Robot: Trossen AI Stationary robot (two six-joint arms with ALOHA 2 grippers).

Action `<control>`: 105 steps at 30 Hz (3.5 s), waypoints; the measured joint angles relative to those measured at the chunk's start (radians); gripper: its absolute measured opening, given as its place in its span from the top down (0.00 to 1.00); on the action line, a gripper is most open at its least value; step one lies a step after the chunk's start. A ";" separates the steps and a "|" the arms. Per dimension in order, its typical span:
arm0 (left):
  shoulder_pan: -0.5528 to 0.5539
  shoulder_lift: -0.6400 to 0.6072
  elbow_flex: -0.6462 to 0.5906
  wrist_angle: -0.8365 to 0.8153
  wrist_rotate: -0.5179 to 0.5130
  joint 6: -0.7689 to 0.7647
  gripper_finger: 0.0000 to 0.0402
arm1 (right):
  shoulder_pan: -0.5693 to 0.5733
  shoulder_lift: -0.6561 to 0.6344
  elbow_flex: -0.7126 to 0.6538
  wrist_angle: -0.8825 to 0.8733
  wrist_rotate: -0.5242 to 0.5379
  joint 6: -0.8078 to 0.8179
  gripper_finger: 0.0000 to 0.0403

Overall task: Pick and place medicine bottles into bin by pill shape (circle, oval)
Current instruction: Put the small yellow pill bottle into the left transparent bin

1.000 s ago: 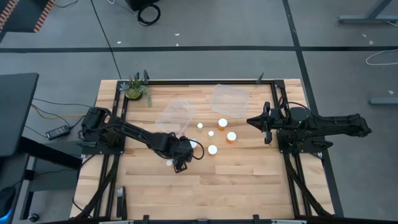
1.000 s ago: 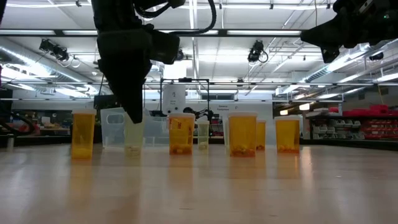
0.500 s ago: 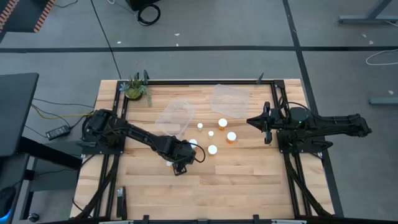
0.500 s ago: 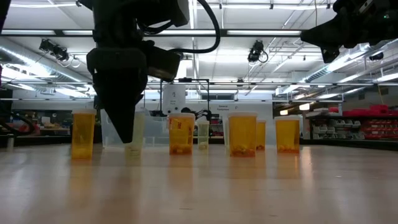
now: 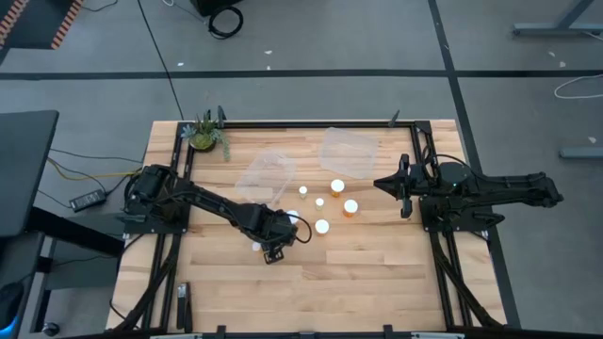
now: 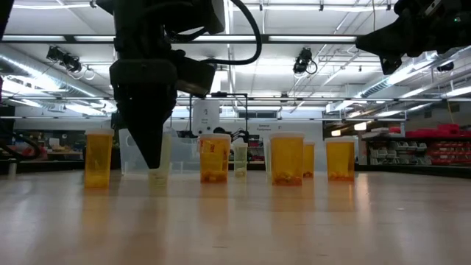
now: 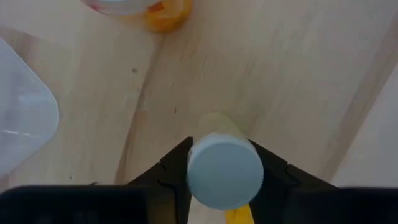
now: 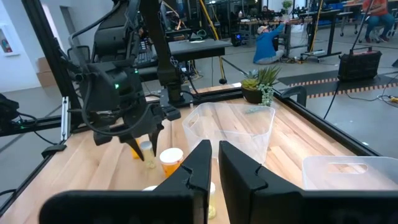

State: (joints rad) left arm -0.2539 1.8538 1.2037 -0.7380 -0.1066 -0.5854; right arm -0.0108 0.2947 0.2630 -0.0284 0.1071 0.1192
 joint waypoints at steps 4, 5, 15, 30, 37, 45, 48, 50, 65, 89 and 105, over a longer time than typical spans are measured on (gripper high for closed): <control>0.000 0.000 0.000 0.000 0.001 0.015 0.73 | 0.000 0.000 0.000 0.000 0.000 0.000 0.91; 0.000 0.000 0.000 0.000 0.002 0.015 0.73 | 0.000 0.000 0.000 0.000 0.000 0.000 0.91; 0.000 0.000 0.000 0.000 0.006 0.018 0.71 | 0.000 0.000 0.000 0.000 0.000 0.000 0.91; 0.000 0.000 0.001 -0.001 0.027 0.022 0.73 | 0.000 0.000 0.000 0.000 0.000 0.000 0.91; 0.010 -0.002 0.069 -0.103 0.036 0.030 0.72 | 0.000 0.000 0.000 0.000 0.000 0.000 0.91; 0.048 -0.003 0.163 -0.181 0.033 0.086 0.73 | 0.000 0.000 0.000 0.000 0.000 0.000 0.91; 0.065 -0.003 0.192 -0.198 0.032 0.114 0.73 | 0.000 0.000 0.000 0.000 0.000 0.000 0.91; 0.075 -0.004 0.210 -0.217 0.032 0.134 0.72 | 0.000 0.000 0.000 0.000 0.000 0.000 0.91; 0.178 -0.004 0.306 -0.323 0.003 0.321 0.71 | 0.000 0.000 0.000 0.000 0.000 0.000 0.91; 0.452 -0.004 0.294 -0.325 0.003 0.572 0.71 | 0.000 0.000 0.000 0.000 0.000 0.000 0.91; 0.617 -0.005 0.293 -0.302 0.003 0.639 0.71 | 0.000 0.000 0.000 0.000 0.000 0.000 0.91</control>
State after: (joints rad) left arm 0.3629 1.8492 1.4963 -1.0401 -0.1037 0.0533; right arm -0.0107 0.2947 0.2630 -0.0282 0.1074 0.1192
